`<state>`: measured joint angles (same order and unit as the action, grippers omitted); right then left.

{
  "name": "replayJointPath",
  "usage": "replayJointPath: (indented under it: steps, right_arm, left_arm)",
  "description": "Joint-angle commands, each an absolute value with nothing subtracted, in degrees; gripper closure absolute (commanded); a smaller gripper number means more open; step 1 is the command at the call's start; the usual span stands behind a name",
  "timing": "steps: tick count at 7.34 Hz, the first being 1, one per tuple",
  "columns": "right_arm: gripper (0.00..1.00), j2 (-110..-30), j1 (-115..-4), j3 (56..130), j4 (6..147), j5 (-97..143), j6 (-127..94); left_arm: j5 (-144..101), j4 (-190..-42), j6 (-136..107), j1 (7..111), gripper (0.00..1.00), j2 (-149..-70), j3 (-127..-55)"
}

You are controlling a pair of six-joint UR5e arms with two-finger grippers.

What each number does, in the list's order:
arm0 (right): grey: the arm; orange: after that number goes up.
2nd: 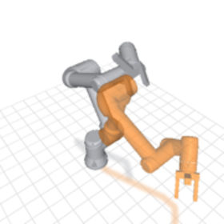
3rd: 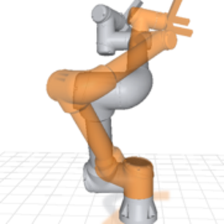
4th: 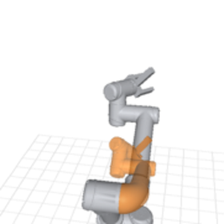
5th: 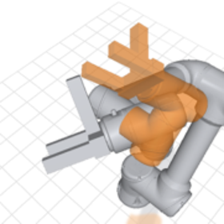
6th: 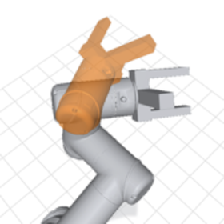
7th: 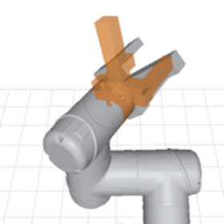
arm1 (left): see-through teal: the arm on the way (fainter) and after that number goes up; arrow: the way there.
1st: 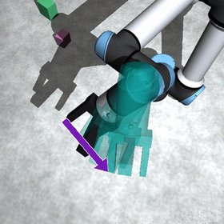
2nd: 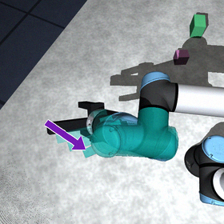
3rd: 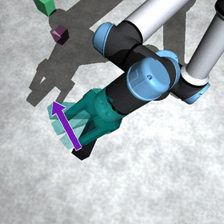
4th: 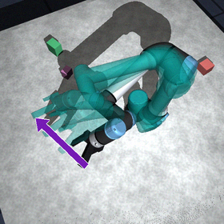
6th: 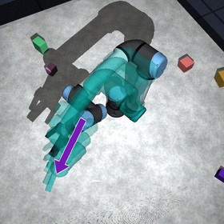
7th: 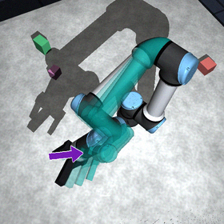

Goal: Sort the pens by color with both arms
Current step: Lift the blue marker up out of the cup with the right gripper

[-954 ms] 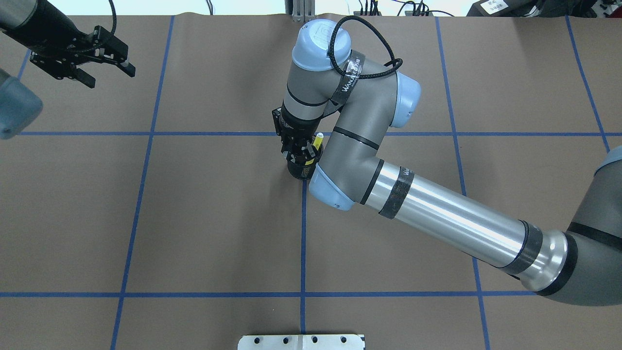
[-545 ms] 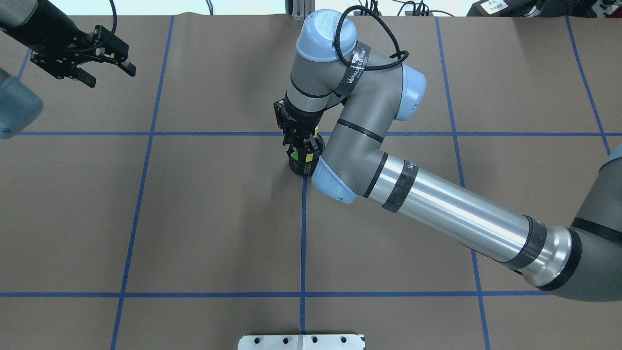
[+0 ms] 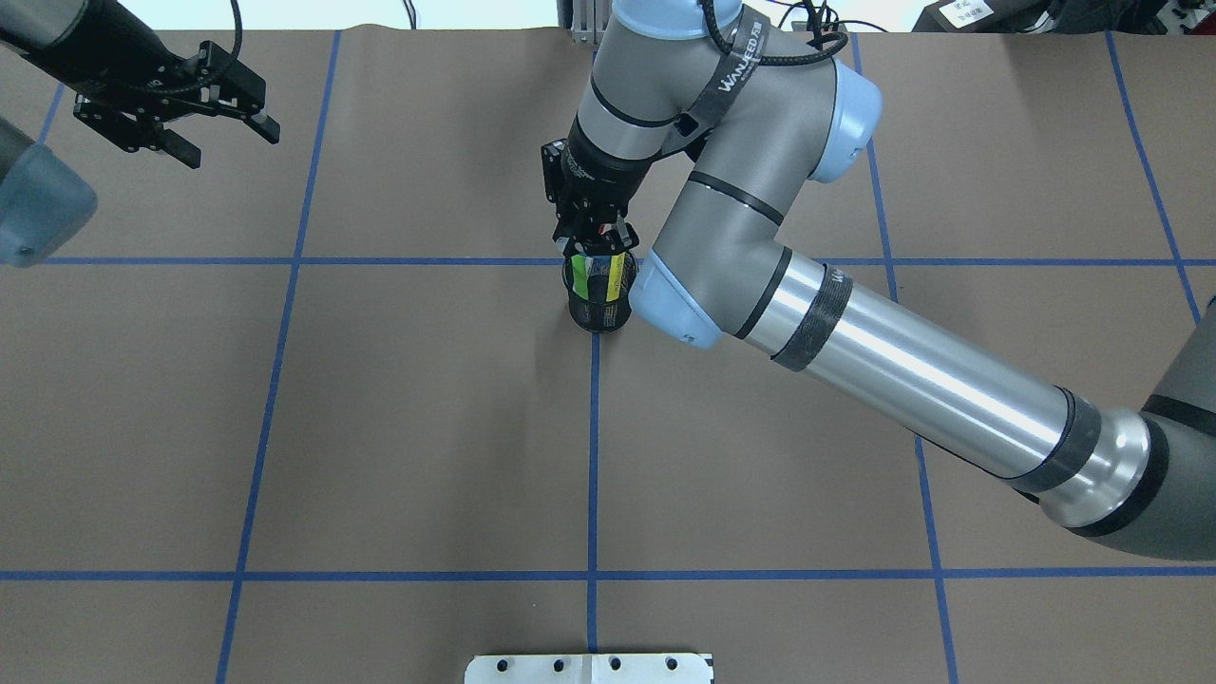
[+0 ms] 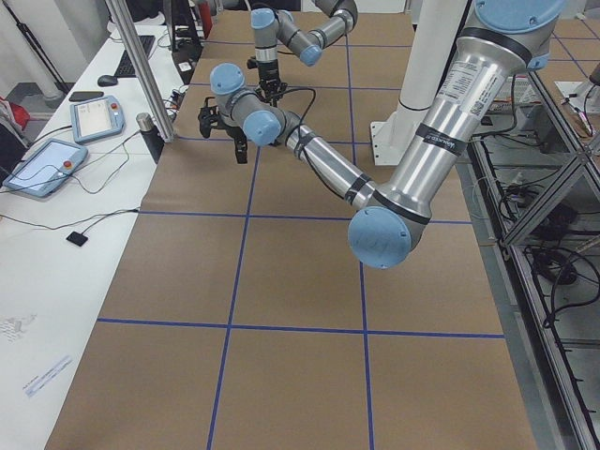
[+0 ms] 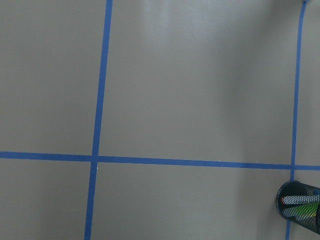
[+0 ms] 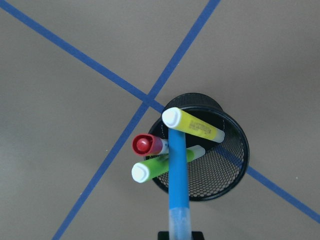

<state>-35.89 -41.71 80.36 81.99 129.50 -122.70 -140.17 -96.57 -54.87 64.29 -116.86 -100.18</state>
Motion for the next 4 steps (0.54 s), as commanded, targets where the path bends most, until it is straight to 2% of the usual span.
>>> replayJointPath:
  steps: [1, 4]
  right_arm:
    - [0.86, -37.2, -42.3, 83.0, 82.0, 133.2, -123.4]
    - [0.87, -37.4, -46.7, 86.0, 83.1, 140.2, -125.9]
  left_arm:
    - [-140.1, -96.4, -57.8, 63.7, 0.00, -118.3, -100.1]
    - [-138.0, -95.9, -64.4, 61.0, 0.00, -121.9, -100.1]
